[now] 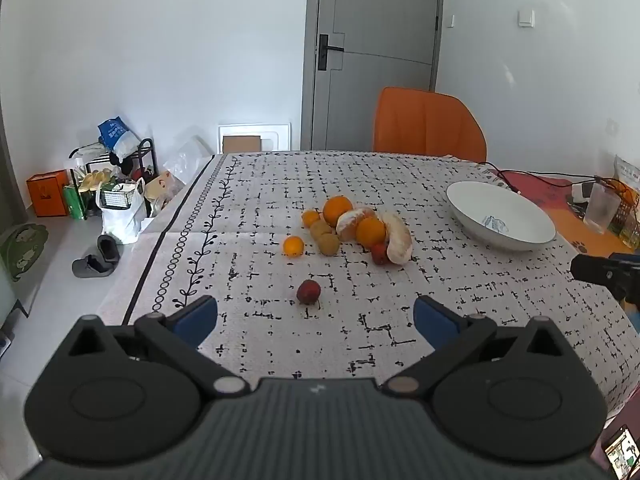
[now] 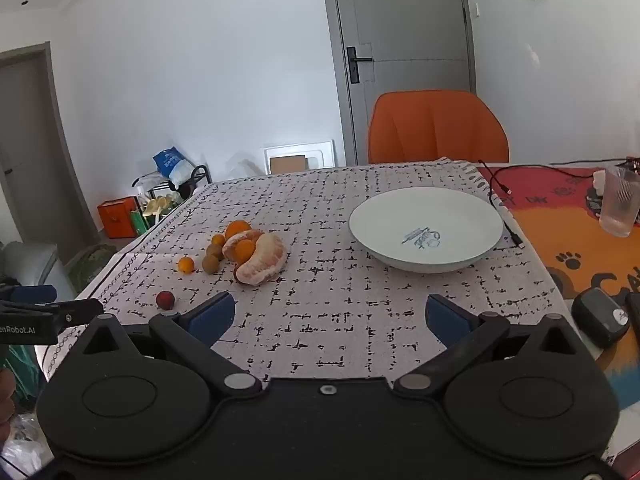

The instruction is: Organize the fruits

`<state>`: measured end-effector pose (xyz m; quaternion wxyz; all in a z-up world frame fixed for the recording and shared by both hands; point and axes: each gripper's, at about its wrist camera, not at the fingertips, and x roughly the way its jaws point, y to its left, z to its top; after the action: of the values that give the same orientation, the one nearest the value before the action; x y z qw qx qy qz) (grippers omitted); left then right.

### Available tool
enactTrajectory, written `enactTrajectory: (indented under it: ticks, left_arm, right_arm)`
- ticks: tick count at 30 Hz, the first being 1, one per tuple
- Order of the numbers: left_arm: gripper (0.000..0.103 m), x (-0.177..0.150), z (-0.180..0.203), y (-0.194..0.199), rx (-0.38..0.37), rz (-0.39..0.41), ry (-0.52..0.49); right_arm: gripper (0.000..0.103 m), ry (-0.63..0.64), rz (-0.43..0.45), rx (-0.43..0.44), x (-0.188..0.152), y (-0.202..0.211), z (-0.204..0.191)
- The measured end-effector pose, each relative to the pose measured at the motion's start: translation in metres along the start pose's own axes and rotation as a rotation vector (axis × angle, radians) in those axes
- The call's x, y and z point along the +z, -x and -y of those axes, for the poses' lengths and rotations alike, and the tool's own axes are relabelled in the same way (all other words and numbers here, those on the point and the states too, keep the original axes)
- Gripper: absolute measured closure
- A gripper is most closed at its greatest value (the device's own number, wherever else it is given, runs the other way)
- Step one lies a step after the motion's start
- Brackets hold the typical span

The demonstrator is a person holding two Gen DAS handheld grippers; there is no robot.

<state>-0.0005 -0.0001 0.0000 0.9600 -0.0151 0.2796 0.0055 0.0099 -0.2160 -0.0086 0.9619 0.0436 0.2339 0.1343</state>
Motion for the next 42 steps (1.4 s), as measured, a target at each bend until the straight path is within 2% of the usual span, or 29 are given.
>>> enactTrajectory:
  ticks: [5, 6, 10, 42]
  left_arm:
    - [0.0, -0.002, 0.002, 0.0, 0.002, 0.0, -0.002]
    - [0.0, -0.002, 0.003, 0.0, 0.004, 0.0, -0.002]
    - [0.0, 0.002, 0.0, 0.003, -0.016, -0.006, 0.01]
    - [0.0, 0.003, 0.003, 0.005, -0.042, -0.004, 0.001]
  right_arm:
    - [0.0, -0.057, -0.008, 0.031, -0.002, -0.002, 0.008]
    - [0.0, -0.024, -0.007, 0.011, -0.003, -0.003, 0.002]
    - [0.0, -0.018, -0.022, -0.006, -0.003, -0.007, -0.004]
    - [0.0, -0.006, -0.026, 0.013, -0.004, -0.002, -0.002]
